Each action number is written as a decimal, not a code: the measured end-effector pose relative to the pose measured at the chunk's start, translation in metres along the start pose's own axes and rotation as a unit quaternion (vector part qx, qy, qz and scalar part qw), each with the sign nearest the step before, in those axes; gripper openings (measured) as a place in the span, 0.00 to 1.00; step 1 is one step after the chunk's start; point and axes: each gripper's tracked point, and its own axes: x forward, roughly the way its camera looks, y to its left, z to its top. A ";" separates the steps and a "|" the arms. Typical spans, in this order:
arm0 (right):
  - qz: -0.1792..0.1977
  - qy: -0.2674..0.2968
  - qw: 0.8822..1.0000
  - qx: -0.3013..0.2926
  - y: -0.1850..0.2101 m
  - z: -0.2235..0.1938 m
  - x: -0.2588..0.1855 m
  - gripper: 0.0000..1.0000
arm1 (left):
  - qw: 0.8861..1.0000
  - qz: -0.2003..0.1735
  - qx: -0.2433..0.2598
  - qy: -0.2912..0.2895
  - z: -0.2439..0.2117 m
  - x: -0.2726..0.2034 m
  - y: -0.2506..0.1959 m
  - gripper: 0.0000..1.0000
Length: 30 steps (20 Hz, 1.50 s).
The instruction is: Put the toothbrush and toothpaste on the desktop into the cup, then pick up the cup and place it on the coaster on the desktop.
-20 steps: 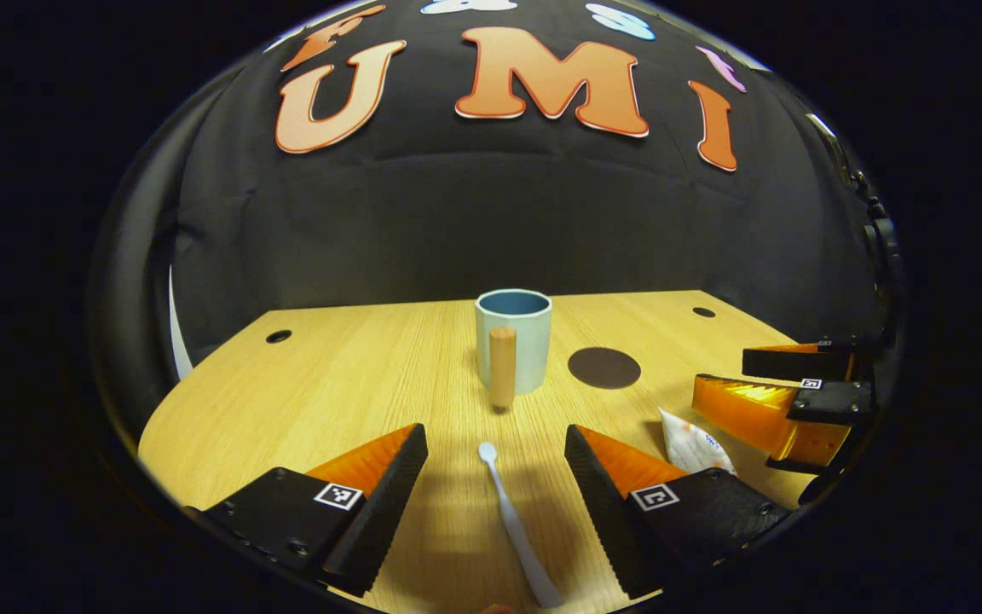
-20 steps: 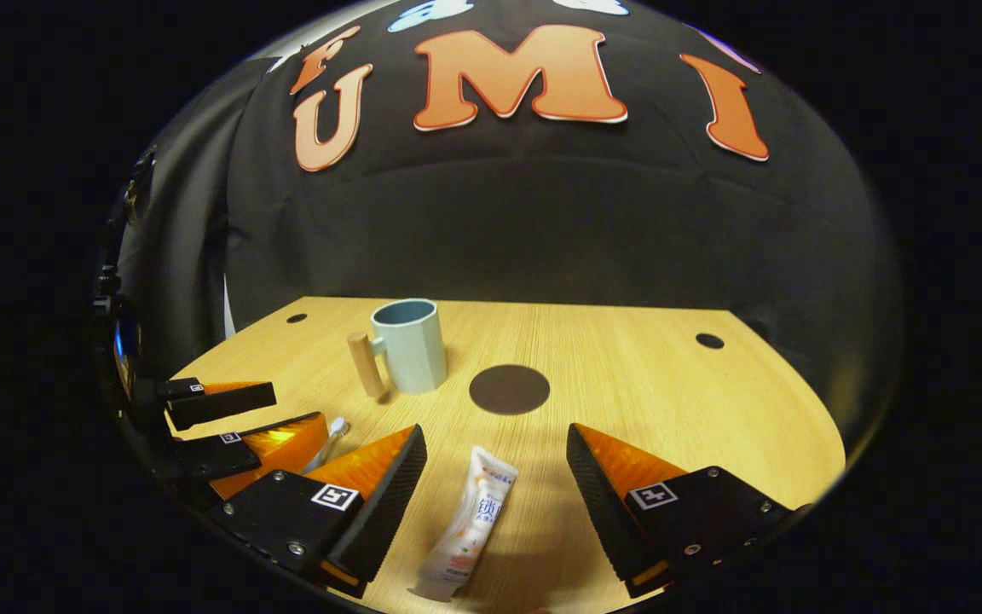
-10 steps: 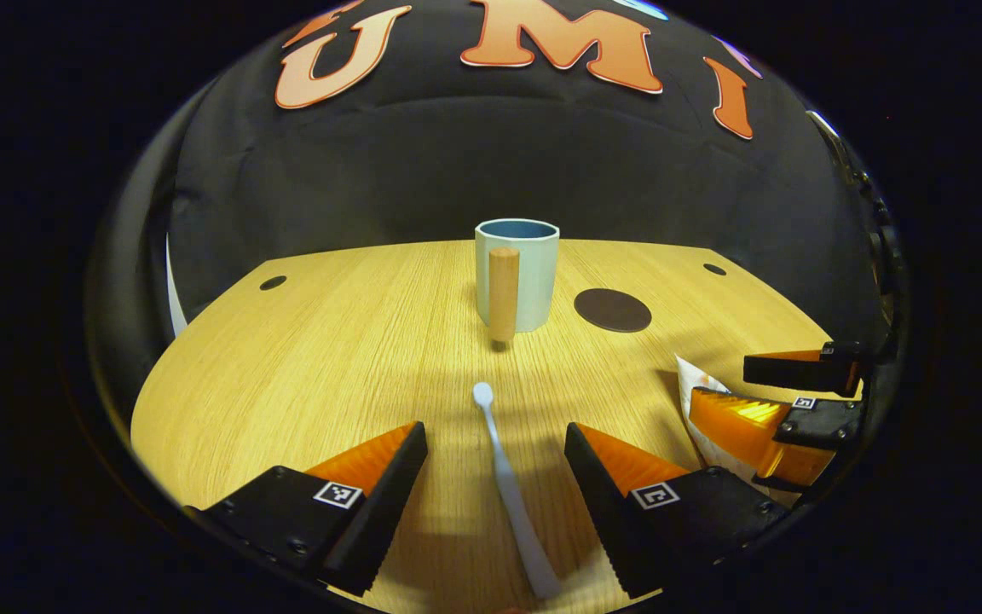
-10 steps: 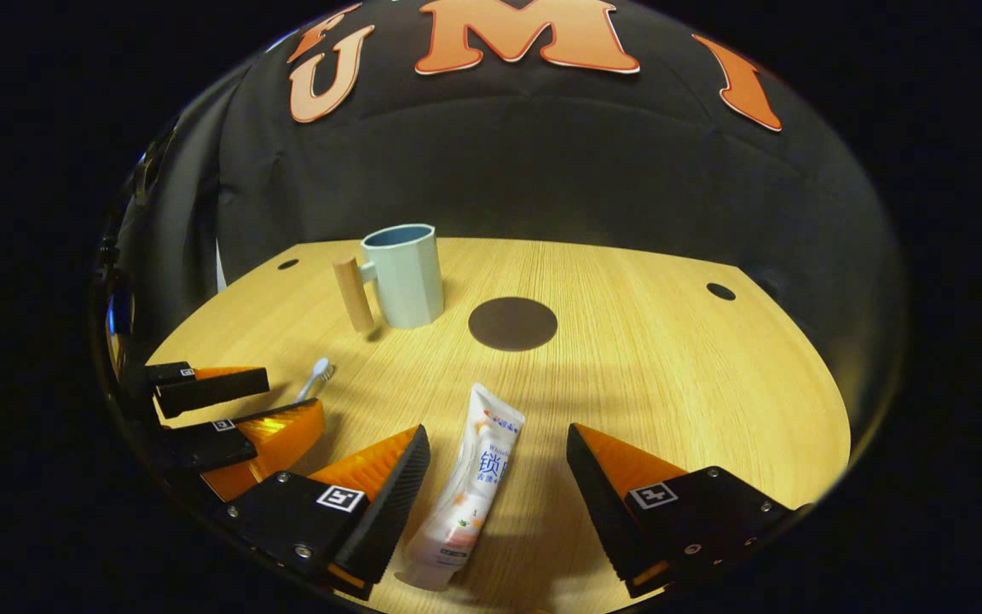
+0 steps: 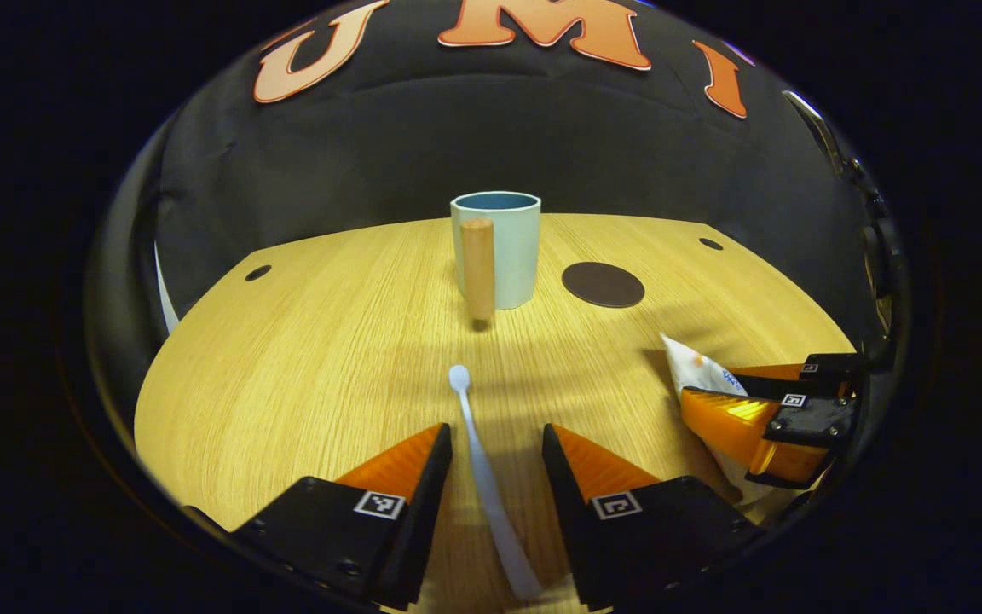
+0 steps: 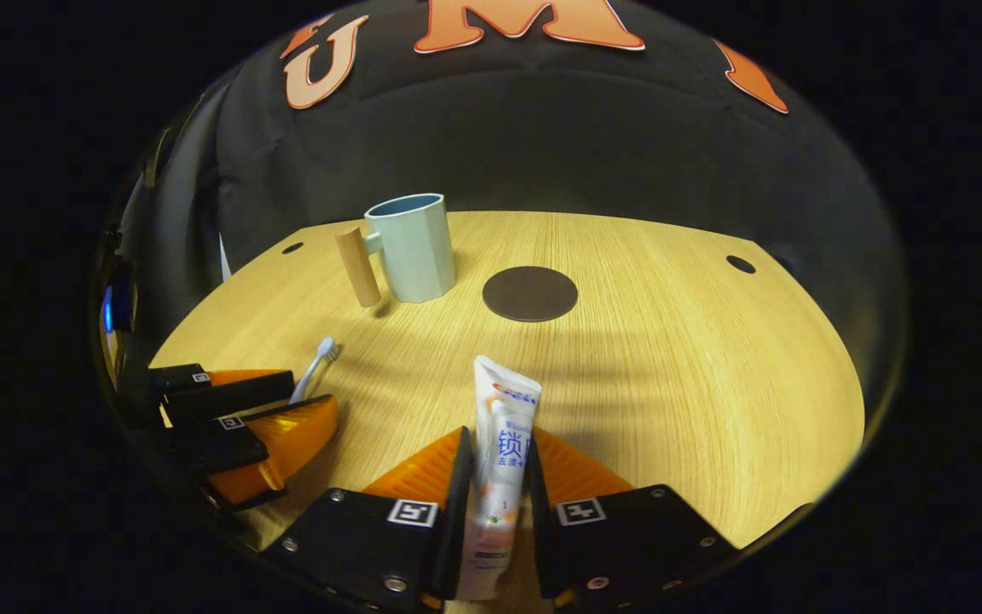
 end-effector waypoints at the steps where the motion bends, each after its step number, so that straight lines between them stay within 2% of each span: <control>1: 0.004 0.001 1.000 0.006 0.002 0.001 -0.001 0.29 | 1.000 0.002 0.001 0.004 0.000 -0.003 -0.004 0.53; 2: 0.011 0.000 1.000 0.010 0.004 0.001 0.003 0.21 | 1.000 0.000 0.002 0.006 0.003 -0.002 -0.009 0.51; 4: 0.021 0.003 1.000 0.021 0.006 0.001 0.004 0.18 | 1.000 -0.010 0.006 0.013 0.002 0.000 -0.016 0.27; 5: 0.026 0.001 0.999 0.022 0.007 0.002 0.004 0.17 | 1.000 -0.009 0.008 0.014 0.001 -0.002 -0.017 0.31; 6: 0.030 -0.001 0.999 0.019 0.007 0.002 0.004 0.16 | 1.000 -0.010 0.008 0.013 0.002 -0.001 -0.016 0.25; 8: 0.031 -0.011 0.999 0.009 0.007 0.005 0.004 0.14 | 1.000 -0.014 0.004 0.009 0.001 -0.002 -0.019 0.30; 9: 0.032 -0.014 0.999 0.008 0.007 0.007 0.003 0.14 | 1.000 -0.016 0.005 0.010 0.000 -0.001 -0.019 0.18; 10: 0.035 -0.015 0.999 0.009 0.008 0.008 0.002 0.14 | 1.000 -0.019 0.005 0.006 0.001 -0.002 -0.018 0.11; 12: 0.038 -0.019 0.999 0.009 0.008 0.010 0.003 0.13 | 1.000 -0.021 0.000 -0.001 0.003 -0.001 -0.016 0.06; 17: 0.018 -0.057 0.998 0.011 -0.004 0.032 -0.003 0.12 | 0.999 -0.044 -0.005 -0.018 -0.001 0.005 -0.014 0.03; 19: 0.022 -0.070 0.997 0.018 -0.006 0.040 -0.009 0.12 | 0.999 -0.046 -0.011 -0.025 -0.001 0.006 -0.006 0.02; 24: 0.011 -0.089 0.996 0.025 -0.015 0.050 -0.015 0.12 | 0.997 -0.033 -0.010 -0.068 0.020 -0.004 0.036 0.00; 26: 0.013 -0.096 0.995 0.033 -0.018 0.056 -0.021 0.12 | 0.996 -0.029 -0.008 -0.083 0.033 -0.013 0.057 0.02; 30: 0.010 -0.117 0.992 0.033 -0.019 0.072 -0.030 0.12 | 0.992 -0.025 0.001 -0.124 0.047 -0.017 0.059 0.02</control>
